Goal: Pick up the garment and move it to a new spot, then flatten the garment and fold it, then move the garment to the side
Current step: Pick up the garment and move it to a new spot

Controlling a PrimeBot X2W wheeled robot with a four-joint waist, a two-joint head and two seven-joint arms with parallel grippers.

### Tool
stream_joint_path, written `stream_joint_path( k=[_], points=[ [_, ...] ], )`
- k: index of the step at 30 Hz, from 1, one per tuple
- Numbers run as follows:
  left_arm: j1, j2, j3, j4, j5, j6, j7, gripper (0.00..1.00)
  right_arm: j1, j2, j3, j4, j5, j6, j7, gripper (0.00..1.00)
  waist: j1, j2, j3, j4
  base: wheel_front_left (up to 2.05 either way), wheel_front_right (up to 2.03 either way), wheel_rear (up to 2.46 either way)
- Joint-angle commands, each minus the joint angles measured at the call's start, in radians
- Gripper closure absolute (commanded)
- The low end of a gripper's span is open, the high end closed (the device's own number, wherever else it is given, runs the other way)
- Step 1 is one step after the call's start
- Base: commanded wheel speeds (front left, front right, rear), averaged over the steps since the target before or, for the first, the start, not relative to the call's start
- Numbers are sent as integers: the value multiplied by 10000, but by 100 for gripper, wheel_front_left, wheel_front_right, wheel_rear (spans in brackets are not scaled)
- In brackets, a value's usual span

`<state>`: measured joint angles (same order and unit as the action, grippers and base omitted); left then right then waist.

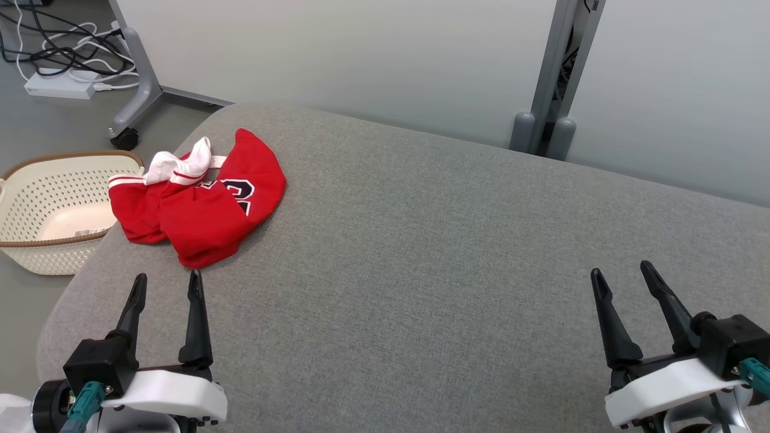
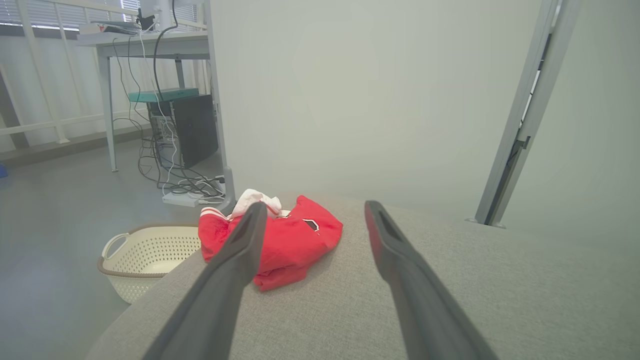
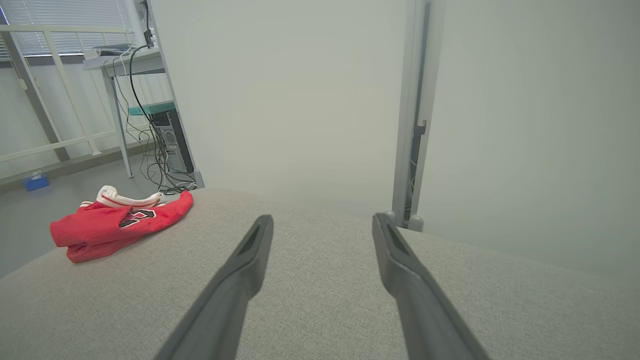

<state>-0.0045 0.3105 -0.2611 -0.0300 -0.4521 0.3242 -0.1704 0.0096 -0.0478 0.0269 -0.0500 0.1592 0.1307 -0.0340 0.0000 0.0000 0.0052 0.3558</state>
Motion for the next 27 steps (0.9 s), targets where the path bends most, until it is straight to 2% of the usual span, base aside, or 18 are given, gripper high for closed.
stream_joint_path(
  k=[1,10,15,19,22,24,27],
  points=[
    [-48,75,9,-7,-94,50,4,0,8,-61,-39,6,42,3,8,0,0,0,3,-9,0,0,0],
    [-289,72,20,-40,-90,83,-67,0,-92,-61,-71,-87,-66,3,75,0,0,0,131,-23,0,0,0],
    [-715,155,163,-498,36,127,-215,0,-111,-61,-141,-153,-98,3,120,0,0,0,182,1,0,0,0],
    [-2268,588,795,-1381,191,66,-356,0,-210,-63,-192,-304,-168,3,205,0,0,0,394,1,0,0,0],
    [-3666,1082,1142,-1566,248,-147,-103,0,-273,-61,-71,-449,-246,3,259,0,0,0,603,-164,0,0,0],
    [-4625,1412,1279,-1276,193,-359,225,0,-412,-63,-2,-547,-305,3,317,0,0,0,812,-356,0,0,0],
    [-5921,1778,1444,-101,-305,-870,865,0,-550,-63,51,-664,-415,3,401,0,0,0,1201,-678,0,0,0]
  ],
)
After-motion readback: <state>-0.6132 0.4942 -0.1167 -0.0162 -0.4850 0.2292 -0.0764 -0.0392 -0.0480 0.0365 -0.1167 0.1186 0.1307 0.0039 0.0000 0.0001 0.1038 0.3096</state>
